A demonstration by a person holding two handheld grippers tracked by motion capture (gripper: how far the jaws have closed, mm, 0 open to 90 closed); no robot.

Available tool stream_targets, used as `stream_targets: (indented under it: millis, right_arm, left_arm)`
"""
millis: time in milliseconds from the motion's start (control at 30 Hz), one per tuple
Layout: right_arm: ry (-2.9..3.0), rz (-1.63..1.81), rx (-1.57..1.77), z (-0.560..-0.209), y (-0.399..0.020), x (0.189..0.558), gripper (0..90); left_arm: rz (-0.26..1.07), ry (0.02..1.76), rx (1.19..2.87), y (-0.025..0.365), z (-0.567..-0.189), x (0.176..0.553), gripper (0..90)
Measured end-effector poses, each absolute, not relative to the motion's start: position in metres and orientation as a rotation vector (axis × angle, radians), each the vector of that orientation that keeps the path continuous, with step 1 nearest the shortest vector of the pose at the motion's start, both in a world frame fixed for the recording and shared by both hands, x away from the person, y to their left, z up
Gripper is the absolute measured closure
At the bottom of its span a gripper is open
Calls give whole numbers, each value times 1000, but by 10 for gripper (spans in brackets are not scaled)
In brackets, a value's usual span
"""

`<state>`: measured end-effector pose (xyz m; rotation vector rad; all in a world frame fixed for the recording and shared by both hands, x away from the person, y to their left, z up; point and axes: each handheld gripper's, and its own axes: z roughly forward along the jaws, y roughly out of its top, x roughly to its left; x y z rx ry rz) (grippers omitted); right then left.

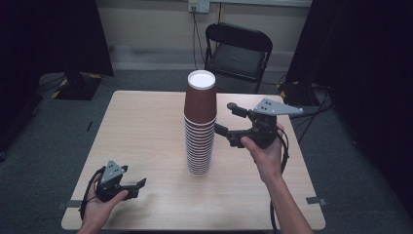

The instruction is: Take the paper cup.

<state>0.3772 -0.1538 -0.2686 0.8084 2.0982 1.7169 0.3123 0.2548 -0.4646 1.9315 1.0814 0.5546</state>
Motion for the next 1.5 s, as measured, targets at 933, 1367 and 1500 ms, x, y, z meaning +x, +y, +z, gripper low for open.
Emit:
stream_targets:
  millis: [933, 1367, 1500]
  right_arm:
    - [2084, 1790, 715, -225, -99, 416, 129]
    - [2156, 1699, 744, -243, -85, 426, 115]
    - [2161, 1692, 736, -248, -85, 426, 105]
  left_arm:
    - [556, 1071, 1941, 255, -464, 313, 175]
    - [550, 1072, 1945, 255, -465, 314, 176]
    - [546, 1077, 1945, 255, -465, 314, 177]
